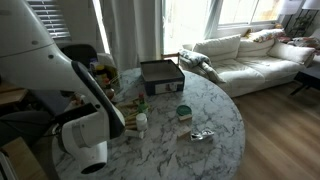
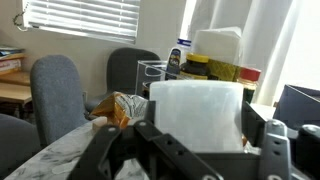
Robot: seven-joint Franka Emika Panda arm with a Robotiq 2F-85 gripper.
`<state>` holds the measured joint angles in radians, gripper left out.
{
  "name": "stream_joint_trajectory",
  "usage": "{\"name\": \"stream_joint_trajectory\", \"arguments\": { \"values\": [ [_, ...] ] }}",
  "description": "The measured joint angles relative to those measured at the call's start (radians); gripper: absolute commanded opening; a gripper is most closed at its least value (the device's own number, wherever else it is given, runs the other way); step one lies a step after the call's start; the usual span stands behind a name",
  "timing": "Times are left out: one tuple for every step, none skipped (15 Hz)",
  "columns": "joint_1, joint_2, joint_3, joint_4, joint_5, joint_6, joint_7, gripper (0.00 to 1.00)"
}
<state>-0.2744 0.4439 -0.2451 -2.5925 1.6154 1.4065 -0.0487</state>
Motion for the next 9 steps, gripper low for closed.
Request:
{"name": "stream_joint_trajectory", "arguments": {
  "values": [
    [0.0,0.022,0.0,0.006,0.008,-0.01,-0.01,0.55],
    [0.0,0.042,0.0,0.012,0.011,-0.017,-0.017,0.55],
    [0.0,0.059,0.0,0.018,0.011,-0.026,-0.021,0.55],
    [0.0,0.07,-0.002,0.023,0.011,-0.037,-0.023,0.55],
    [0.0,0.076,-0.004,0.027,0.011,-0.045,-0.024,0.55],
    [0.0,0.079,-0.005,0.029,0.011,-0.048,-0.024,0.62],
    [0.0,0.082,-0.007,0.03,0.011,-0.051,-0.024,0.94],
    [0.001,0.083,-0.01,0.03,0.01,-0.052,-0.024,0.94],
    [0.002,0.083,-0.015,0.031,0.006,-0.052,-0.024,0.95]
  ]
}}
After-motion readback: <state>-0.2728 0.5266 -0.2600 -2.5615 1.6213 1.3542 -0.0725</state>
